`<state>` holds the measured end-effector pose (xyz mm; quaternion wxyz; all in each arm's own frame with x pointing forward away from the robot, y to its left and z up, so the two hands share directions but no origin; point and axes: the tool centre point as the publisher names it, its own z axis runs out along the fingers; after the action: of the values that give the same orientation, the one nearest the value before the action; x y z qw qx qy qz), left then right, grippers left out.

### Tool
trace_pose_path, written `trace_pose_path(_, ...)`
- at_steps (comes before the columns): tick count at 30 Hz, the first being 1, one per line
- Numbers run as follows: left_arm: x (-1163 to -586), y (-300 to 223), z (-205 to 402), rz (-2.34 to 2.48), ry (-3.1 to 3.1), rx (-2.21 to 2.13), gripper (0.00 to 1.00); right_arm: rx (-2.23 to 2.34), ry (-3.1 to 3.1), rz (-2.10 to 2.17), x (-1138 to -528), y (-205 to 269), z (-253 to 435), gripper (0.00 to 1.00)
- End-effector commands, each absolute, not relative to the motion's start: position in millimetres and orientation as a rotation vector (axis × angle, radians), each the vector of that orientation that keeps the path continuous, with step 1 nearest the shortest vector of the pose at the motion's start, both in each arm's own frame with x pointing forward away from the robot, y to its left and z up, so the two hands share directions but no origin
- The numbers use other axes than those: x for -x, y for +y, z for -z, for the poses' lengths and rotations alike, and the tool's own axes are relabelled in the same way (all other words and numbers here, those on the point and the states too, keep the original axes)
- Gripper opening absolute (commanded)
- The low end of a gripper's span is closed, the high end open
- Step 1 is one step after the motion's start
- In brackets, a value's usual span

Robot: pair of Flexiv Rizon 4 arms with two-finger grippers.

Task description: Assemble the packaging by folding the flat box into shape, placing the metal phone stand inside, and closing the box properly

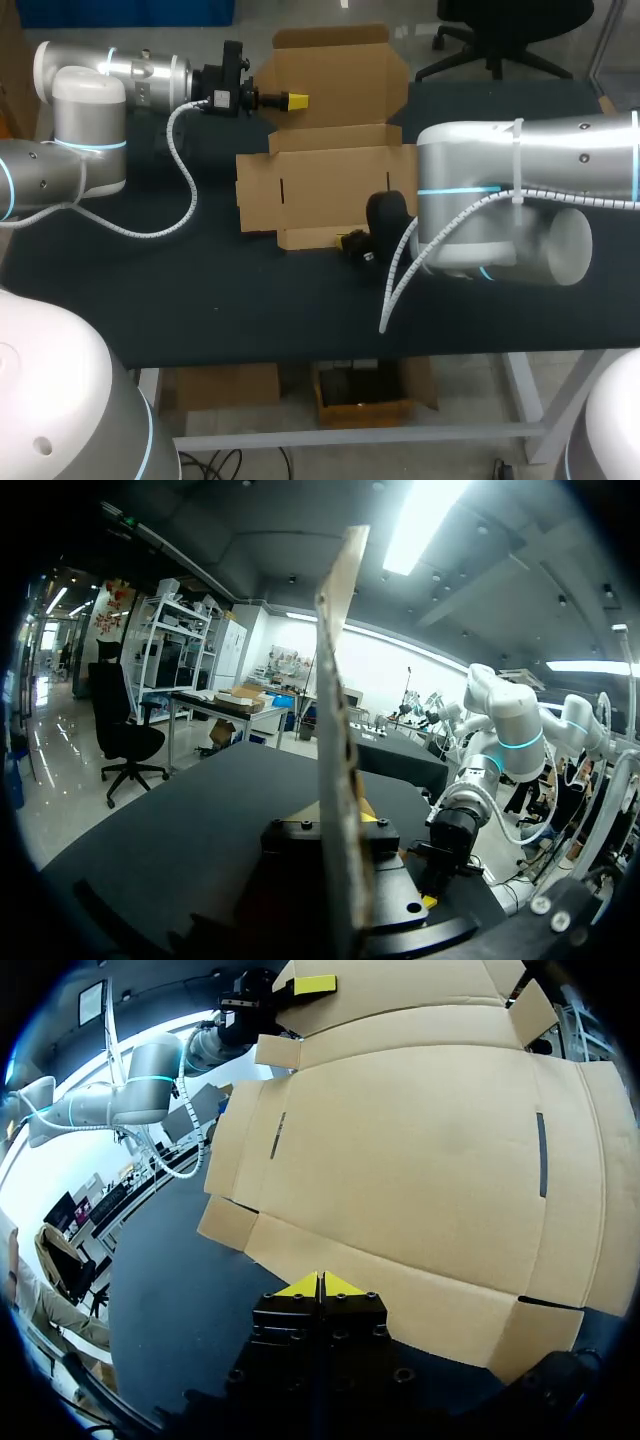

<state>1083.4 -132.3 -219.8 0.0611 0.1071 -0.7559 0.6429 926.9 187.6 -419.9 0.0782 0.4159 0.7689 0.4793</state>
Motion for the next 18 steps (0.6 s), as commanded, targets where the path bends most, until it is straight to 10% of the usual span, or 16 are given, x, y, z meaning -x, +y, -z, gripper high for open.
trace_pose_path(1,-1085.4,-131.6,220.2,-1.942,-2.282,-0.316,0.00,-1.245,2.262,-1.460,-926.3,189.5,426.1,0.00)
trace_pose_path(18,-1084.5,-131.9,222.3,-1.935,-2.283,-0.330,0.00,-1.218,2.260,-1.472,-932.2,194.0,429.2,0.00)
